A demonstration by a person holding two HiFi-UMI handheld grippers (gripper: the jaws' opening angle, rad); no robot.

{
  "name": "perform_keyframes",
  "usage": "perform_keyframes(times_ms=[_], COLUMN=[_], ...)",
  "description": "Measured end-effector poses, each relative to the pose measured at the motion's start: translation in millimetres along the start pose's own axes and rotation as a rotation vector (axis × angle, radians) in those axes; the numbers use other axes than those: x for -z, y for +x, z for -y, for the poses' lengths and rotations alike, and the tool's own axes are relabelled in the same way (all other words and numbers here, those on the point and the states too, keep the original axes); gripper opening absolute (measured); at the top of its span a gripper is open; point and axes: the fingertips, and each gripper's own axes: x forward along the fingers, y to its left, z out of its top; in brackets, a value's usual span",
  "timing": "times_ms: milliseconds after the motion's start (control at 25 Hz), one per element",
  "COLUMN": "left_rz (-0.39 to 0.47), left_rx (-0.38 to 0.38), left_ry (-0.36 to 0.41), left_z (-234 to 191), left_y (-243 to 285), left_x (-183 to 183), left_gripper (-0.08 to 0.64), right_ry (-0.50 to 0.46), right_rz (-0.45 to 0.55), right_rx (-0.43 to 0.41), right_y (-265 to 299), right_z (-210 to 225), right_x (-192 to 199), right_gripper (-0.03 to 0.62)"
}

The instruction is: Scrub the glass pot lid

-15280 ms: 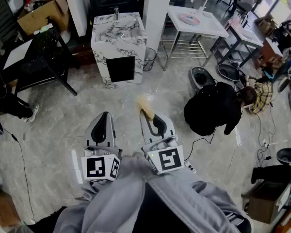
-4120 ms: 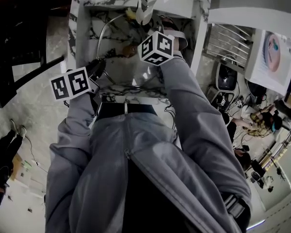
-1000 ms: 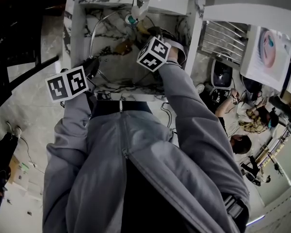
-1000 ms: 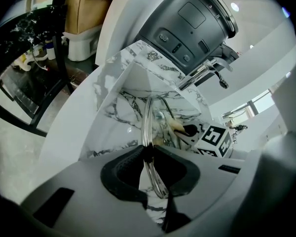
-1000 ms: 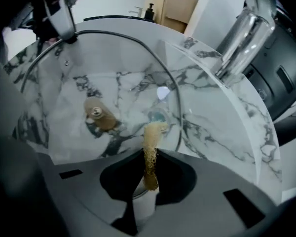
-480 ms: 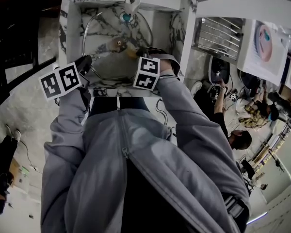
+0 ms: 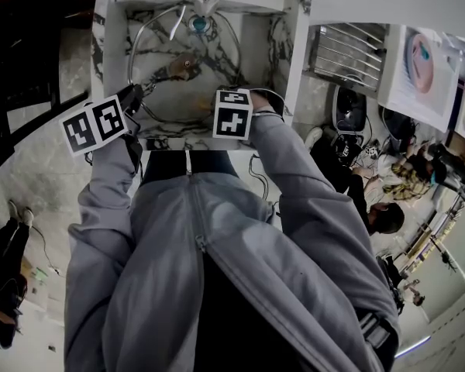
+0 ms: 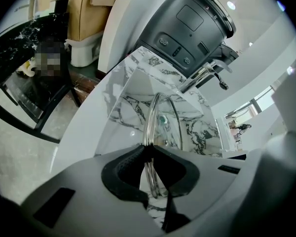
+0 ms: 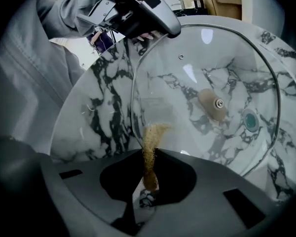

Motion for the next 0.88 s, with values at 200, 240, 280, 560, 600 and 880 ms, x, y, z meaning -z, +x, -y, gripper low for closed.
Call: perform_keyframes(times_ms=[200, 240, 280, 560, 600, 880], left_rz=[0.000, 0.000, 0.000, 0.003, 0.002, 0.001], left_rx=[0.006, 0.008, 0.009, 0.010, 0.009, -0.001], left_ry=[-0.003, -0.003, -0.004, 0.002, 0.001, 0.004], left_z=[0.9, 1.2, 1.4, 3.0, 3.4, 4.1], left_y=[-0.5, -0.6, -0.8, -2.7, -2.9, -3.5], left_x=[0.5, 0.3, 0.2, 0.7, 0.6, 0.7], left_gripper=[0.066, 0.069, 0.069, 0.069, 0.069, 0.069], right_ry=[0.013, 0.020, 0.029, 0.084, 0.086, 0.118], right_rz=[0.077, 0.094, 0.117, 0.276, 0.284, 0.353], right_rx=[-0.053, -0.038, -0.020, 0.200, 0.233, 0.463], right_y=[-13.0, -18.5, -25.5, -101.3, -111.7, -166.2], right_z=[-8.8, -6.4, -3.4, 39.6, 46.3, 88.4], right_x=[-13.9, -15.1, -16.6, -26.1, -25.4, -22.2], right_gripper=[0.057, 0.057, 0.057, 0.057, 0.057, 0.057])
